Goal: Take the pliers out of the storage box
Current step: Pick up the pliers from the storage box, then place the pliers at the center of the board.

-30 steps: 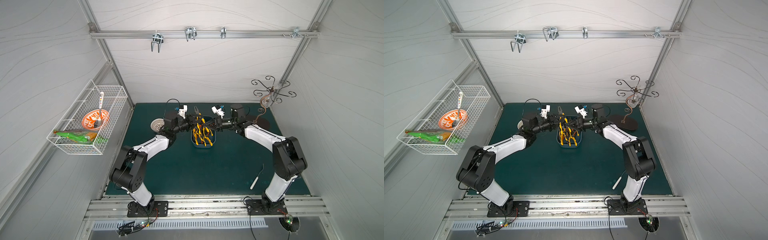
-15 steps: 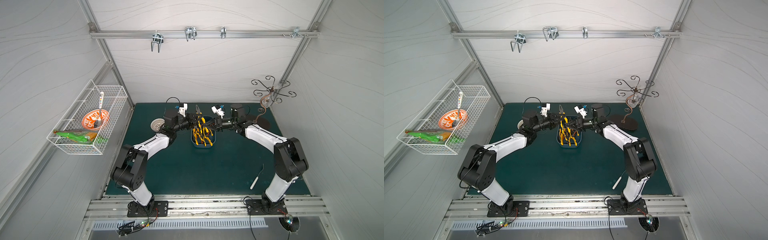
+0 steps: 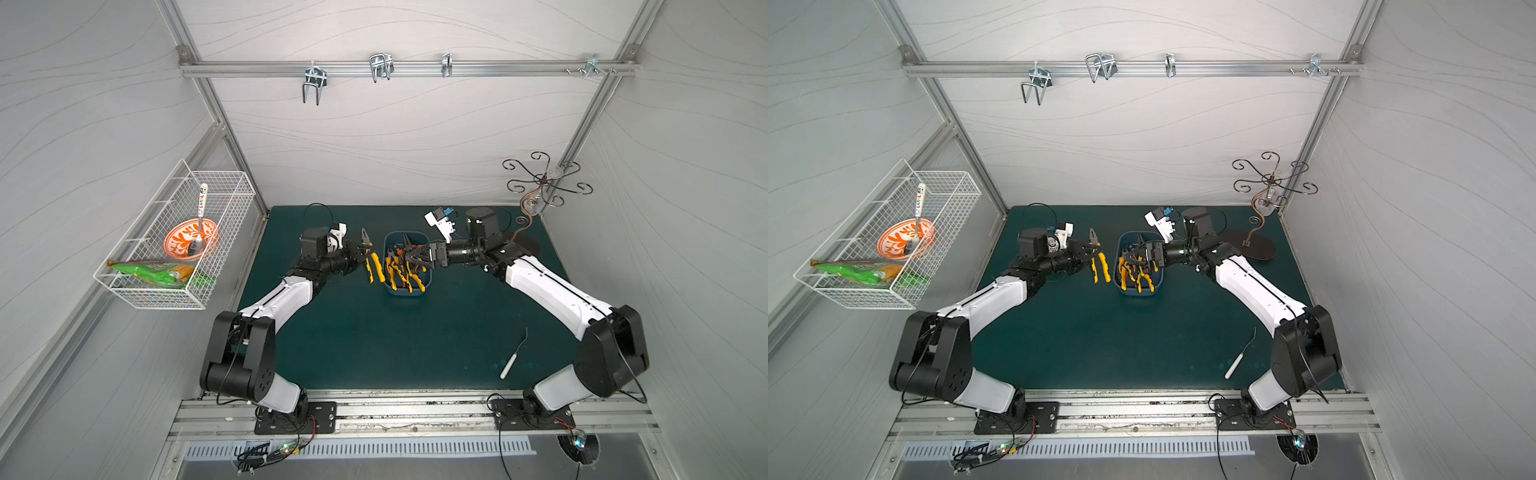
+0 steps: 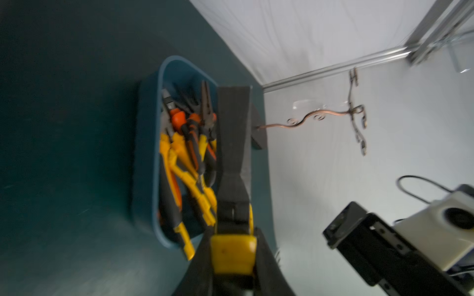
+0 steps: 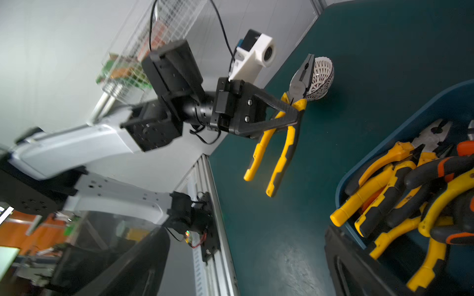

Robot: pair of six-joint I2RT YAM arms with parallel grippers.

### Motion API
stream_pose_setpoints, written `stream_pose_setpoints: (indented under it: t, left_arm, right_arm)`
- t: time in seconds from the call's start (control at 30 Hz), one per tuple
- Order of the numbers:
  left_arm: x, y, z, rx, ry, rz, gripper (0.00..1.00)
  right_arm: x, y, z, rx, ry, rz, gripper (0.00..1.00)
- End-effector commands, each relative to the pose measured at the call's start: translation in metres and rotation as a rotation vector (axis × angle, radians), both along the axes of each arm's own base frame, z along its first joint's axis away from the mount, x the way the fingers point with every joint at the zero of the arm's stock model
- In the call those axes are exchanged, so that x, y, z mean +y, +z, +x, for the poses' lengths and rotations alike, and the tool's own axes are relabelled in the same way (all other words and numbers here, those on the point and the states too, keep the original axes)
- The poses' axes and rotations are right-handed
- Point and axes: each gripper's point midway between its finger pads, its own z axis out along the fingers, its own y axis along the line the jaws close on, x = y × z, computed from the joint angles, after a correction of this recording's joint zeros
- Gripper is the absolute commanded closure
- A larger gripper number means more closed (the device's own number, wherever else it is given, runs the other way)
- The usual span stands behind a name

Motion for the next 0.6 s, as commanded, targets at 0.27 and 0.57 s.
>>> stream_pose_setpoints:
  t: [0.27, 0.57]
  left_arm:
    - [0.019, -0.040, -0.016, -0.039, -0.105, 0.294, 1.00]
    - [0.012, -0.081, 0.026, 0.000, -0.092, 0.267, 1.00]
  right_arm:
    - [0.020, -0.079, -0.032, -0.414, 0.047, -0.358, 0.01]
    - [0.027, -0.087, -0.030, -0.463, 0.038, -0.339, 0.01]
